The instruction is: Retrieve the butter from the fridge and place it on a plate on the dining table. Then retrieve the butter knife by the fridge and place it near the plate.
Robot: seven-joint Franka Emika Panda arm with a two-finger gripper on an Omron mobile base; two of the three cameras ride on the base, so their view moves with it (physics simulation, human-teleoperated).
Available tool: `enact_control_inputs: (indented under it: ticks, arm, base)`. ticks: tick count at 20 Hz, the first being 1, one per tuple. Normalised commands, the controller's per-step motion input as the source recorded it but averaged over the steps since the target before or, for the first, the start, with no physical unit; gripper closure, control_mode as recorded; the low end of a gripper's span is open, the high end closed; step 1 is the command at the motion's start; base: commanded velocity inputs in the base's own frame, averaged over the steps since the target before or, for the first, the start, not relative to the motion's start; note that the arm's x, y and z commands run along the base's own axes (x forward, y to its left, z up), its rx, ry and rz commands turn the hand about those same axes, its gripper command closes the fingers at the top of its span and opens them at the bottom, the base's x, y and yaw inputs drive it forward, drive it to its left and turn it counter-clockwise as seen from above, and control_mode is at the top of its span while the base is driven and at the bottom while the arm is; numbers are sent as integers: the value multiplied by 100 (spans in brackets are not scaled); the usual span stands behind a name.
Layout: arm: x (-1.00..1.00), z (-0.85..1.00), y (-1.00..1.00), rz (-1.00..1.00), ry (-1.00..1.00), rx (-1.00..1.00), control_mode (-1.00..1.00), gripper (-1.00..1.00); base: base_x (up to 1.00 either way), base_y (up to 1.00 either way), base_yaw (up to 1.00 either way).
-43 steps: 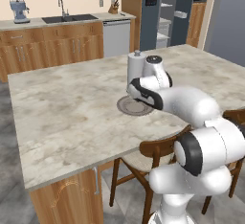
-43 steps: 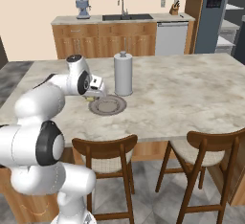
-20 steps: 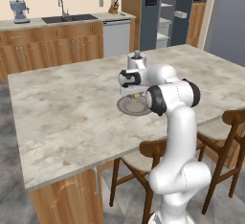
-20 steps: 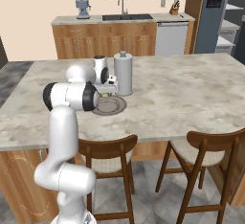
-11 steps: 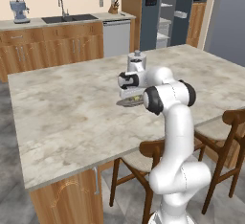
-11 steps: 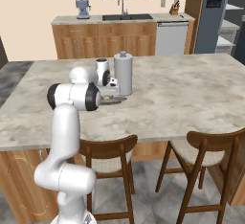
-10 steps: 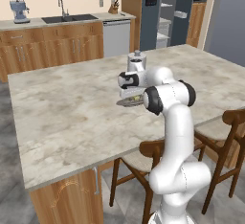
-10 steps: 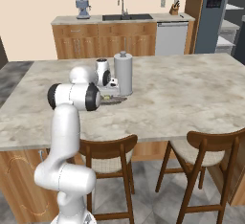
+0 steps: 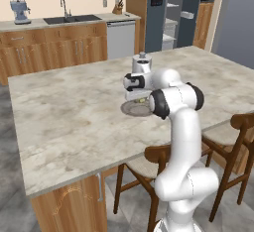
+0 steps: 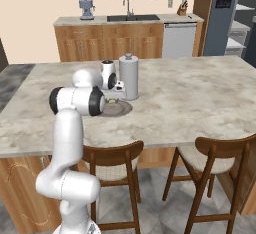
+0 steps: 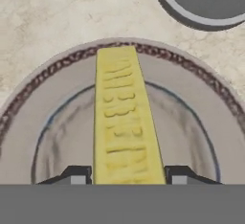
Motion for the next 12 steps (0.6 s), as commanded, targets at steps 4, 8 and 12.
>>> enact_control_inputs:
  ticks: [4, 8, 12]
  arm:
    - [-24, 0, 0, 0, -13, 0, -100, -100]
    - [-32, 0, 0, 0, -21, 0, -100, -100]
    - [-43, 0, 0, 0, -27, 0, -100, -100]
  base:
    - [0, 0, 0]
    - [0, 0, 0]
    - [0, 0, 0]
